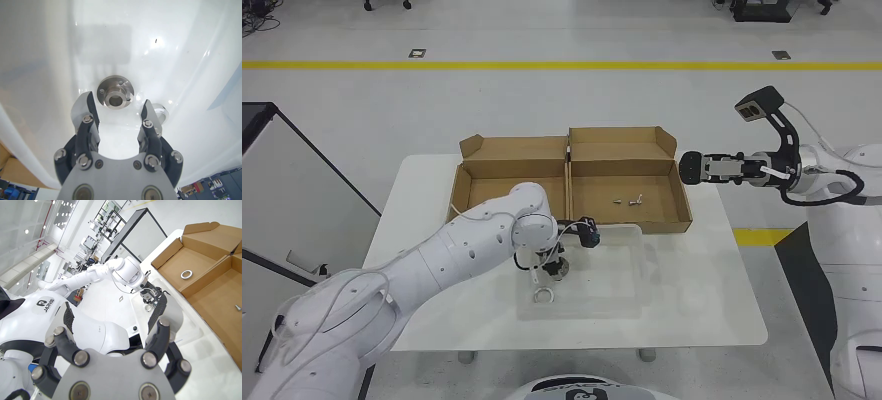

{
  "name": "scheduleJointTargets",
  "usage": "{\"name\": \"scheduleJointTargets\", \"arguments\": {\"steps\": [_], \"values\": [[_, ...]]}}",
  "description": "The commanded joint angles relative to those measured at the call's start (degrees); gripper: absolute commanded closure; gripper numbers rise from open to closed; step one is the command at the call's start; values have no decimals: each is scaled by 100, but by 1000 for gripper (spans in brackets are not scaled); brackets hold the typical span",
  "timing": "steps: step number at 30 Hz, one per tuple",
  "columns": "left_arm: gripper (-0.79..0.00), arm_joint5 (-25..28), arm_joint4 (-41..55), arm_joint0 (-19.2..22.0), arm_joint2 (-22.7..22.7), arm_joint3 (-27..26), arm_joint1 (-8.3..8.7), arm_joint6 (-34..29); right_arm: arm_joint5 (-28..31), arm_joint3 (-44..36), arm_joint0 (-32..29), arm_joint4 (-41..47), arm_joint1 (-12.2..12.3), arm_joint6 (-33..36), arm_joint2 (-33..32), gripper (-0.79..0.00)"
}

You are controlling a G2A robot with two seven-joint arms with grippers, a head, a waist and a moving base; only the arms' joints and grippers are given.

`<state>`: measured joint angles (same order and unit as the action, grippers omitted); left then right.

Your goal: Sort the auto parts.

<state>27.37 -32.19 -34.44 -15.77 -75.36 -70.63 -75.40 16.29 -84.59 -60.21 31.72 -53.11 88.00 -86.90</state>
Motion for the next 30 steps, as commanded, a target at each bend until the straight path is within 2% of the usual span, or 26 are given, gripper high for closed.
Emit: {"name": "scheduleJointTargets", "arguments": {"steps": [1,3,9,16,25,27,30], "values": [[-449,-15,-41,13,-5,56,-23,28,0,0,0,0,0,0,0,-785],[-391,-5,-65,13,-1,90,-44,42,0,0,0,0,0,0,0,-785],[-372,30,-96,6,18,179,-105,20,0,0,0,0,0,0,0,-785],[-400,51,-120,-5,3,242,-155,40,0,0,0,0,0,0,0,-785],[-379,72,-160,-46,-29,283,-180,29,0,0,0,0,0,0,0,-785],[-314,72,-168,-62,-33,303,-187,36,0,0,0,0,0,0,0,-785],[0,34,-203,-78,-32,350,-199,7,0,0,0,0,0,0,0,-785]]}}
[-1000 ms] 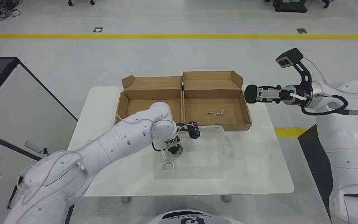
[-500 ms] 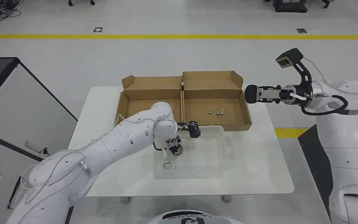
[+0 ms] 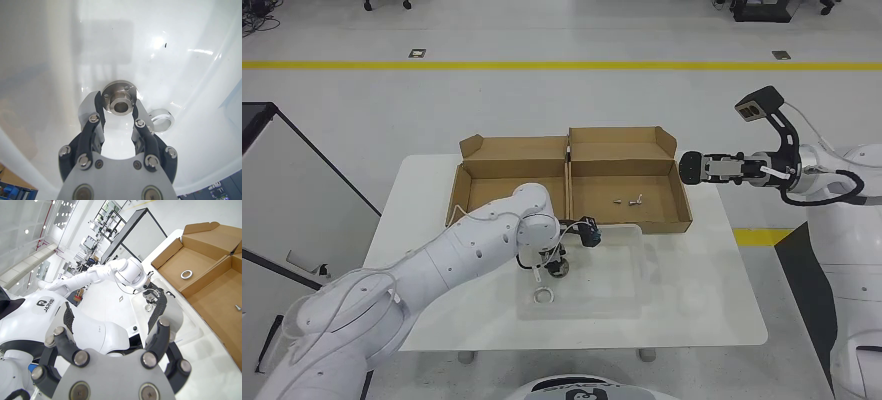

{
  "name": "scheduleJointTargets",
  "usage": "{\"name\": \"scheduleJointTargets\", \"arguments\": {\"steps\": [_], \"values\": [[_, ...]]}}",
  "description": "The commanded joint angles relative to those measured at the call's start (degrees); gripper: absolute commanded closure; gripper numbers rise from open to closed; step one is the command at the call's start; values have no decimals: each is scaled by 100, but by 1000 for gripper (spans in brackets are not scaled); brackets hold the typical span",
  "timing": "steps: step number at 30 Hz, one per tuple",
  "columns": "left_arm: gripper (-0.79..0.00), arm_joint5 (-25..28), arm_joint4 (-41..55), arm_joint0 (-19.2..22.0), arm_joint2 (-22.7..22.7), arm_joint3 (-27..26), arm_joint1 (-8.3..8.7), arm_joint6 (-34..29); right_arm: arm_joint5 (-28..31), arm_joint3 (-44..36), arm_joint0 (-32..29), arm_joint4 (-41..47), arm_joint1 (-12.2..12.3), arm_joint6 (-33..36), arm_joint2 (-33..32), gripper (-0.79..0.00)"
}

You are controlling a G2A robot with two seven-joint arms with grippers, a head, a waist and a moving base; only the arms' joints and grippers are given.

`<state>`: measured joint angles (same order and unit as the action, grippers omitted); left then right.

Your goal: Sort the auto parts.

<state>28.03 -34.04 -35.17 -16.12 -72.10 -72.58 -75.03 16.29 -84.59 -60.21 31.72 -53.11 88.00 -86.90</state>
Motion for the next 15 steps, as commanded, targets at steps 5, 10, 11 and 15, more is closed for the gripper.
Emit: {"name": "scheduleJointTargets", "arguments": {"steps": [5,10,11,15], "values": [[0,-29,-3,-13,-43,34,-17,2,0,0,0,0,0,0,0,-785],[0,-55,168,12,-216,-48,40,-83,0,0,0,0,0,0,0,-785],[0,-55,219,14,-267,-93,63,-107,0,0,0,0,0,0,0,-785],[0,-138,359,25,-482,-436,193,-260,0,0,0,0,0,0,0,-785]]}}
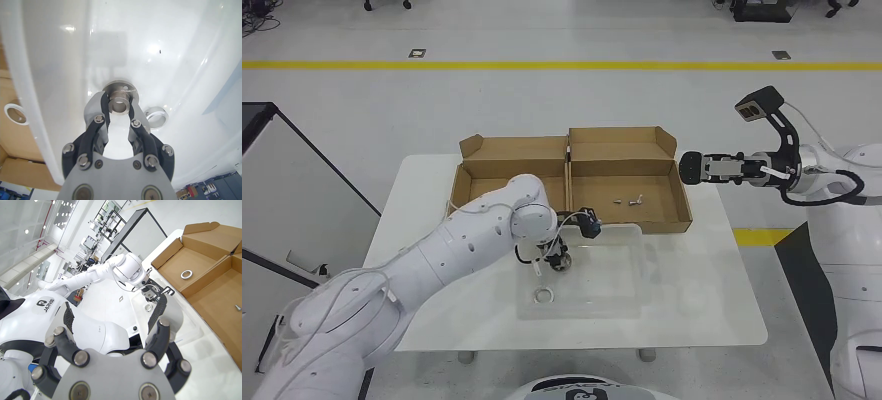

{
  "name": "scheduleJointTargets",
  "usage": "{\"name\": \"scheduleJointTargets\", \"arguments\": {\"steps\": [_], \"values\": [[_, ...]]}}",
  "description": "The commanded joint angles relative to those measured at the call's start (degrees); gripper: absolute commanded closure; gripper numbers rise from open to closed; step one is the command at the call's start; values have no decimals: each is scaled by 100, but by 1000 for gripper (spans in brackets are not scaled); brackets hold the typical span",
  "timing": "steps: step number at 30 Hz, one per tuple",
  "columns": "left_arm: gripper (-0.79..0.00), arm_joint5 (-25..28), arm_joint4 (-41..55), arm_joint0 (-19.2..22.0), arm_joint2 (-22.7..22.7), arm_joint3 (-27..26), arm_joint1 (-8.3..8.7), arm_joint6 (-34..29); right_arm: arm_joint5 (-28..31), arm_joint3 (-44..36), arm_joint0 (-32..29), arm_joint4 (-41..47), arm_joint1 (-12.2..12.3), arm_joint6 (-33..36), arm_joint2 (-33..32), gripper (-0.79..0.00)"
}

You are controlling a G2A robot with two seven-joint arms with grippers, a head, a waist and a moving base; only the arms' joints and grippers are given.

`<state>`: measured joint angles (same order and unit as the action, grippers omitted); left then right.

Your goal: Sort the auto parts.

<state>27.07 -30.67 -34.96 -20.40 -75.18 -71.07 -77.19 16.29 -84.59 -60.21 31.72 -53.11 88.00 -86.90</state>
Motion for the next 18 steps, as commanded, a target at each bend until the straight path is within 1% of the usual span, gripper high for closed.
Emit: {"name": "scheduleJointTargets", "arguments": {"steps": [1,11,16,18], "values": [[0,-84,53,4,-107,-249,83,-86,0,0,0,0,0,0,0,-785],[0,-487,289,23,-434,-1612,590,-490,0,0,0,0,0,0,0,-785],[0,-503,489,58,-523,-2022,807,-506,0,0,0,0,0,0,0,-785],[0,-485,509,69,-527,-2046,828,-487,0,0,0,0,0,0,0,-785]]}}
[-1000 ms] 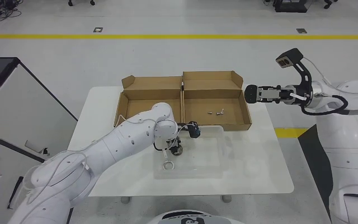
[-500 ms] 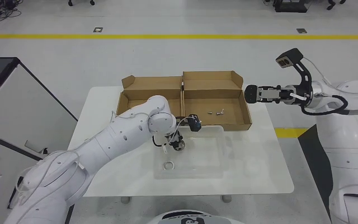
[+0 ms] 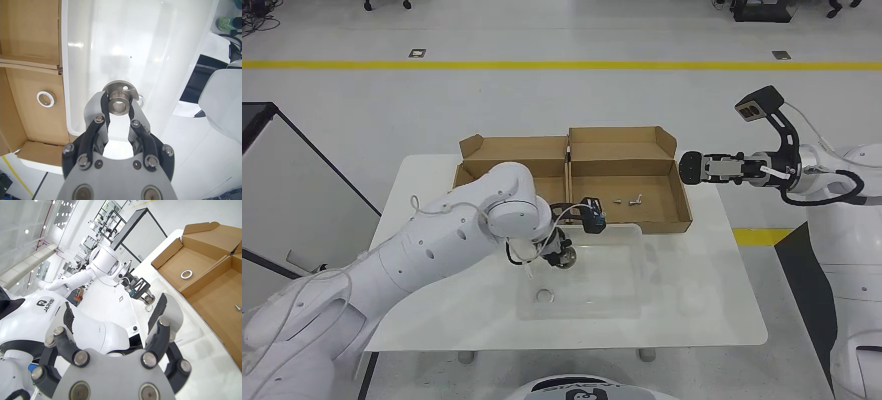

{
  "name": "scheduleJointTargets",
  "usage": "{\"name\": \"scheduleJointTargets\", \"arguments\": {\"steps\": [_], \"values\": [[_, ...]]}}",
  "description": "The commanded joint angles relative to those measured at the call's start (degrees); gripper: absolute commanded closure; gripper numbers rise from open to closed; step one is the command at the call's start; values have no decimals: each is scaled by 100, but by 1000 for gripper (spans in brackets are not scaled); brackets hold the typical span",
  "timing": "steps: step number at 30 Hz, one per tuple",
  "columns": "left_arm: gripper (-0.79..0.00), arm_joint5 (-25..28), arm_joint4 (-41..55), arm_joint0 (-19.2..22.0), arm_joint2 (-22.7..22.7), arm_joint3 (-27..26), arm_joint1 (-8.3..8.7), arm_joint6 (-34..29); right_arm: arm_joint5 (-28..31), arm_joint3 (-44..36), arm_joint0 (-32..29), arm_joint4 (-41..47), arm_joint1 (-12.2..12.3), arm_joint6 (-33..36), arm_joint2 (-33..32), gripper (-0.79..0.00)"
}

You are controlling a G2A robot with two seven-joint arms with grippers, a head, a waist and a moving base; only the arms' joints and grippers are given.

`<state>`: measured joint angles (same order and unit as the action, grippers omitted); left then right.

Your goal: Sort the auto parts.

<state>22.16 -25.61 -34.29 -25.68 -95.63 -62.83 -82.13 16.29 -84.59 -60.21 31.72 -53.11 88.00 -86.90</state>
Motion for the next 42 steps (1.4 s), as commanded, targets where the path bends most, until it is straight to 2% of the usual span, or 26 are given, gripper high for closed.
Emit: {"name": "scheduleJointTargets", "arguments": {"steps": [1,12,15,20,28,33,37,42], "values": [[0,6,2,2,1,-1,4,7,0,0,0,0,0,0,0,-785],[0,6,2,2,1,-1,4,7,0,0,0,0,0,0,0,-785],[0,-44,2,-122,-122,40,52,237,0,0,0,0,0,0,0,-785],[0,-24,494,-395,-732,111,267,559,0,0,0,0,0,0,0,-785],[0,678,1730,-1214,-2153,215,755,1050,0,0,0,0,0,0,0,-785],[0,1203,2680,-1712,-2906,310,958,1401,0,0,0,0,0,0,0,-785],[0,1688,3482,-1965,-3213,373,1044,1689,0,0,0,0,0,0,0,-785],[0,2232,4349,-2092,-3290,361,1123,2232,0,0,0,0,0,0,0,-785]]}}
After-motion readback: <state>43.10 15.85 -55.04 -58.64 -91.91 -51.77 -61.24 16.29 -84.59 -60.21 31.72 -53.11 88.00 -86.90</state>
